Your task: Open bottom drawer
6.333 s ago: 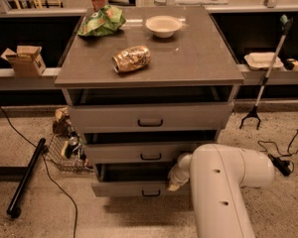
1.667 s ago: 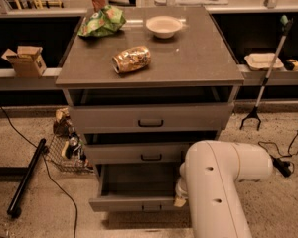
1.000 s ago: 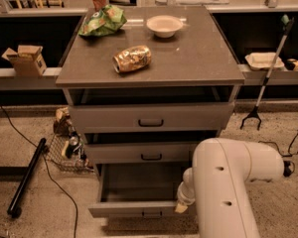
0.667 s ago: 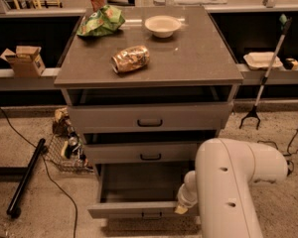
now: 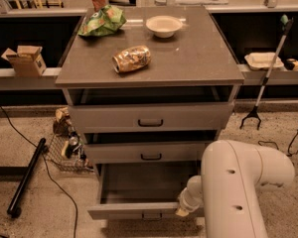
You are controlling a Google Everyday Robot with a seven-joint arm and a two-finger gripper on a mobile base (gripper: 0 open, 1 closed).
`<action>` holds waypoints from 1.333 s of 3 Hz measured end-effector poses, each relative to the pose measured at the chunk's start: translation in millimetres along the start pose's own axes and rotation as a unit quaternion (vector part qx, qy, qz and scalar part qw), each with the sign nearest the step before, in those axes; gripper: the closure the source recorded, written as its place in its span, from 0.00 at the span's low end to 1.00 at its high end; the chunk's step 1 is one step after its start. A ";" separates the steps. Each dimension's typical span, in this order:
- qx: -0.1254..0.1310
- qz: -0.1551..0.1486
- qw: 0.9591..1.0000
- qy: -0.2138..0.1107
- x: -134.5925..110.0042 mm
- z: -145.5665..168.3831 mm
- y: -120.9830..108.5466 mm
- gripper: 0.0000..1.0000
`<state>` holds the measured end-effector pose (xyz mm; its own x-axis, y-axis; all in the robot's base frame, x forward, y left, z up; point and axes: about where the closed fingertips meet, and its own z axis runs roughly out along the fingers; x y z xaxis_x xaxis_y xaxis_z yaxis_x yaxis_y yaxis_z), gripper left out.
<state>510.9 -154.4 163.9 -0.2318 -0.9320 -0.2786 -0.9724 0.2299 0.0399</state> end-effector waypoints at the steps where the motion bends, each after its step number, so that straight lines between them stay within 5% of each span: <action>1: 0.000 0.000 1.000 0.000 0.0 0.0 0.0 0.82; 4: 0.000 0.000 1.000 0.000 0.0 0.1 0.1 0.13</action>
Offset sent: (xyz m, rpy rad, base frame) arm 0.0000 0.0000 0.0000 0.0000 0.0000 0.0000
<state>510.8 -154.4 163.9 -0.2318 -0.9320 -0.2786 -0.9724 0.2298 0.0401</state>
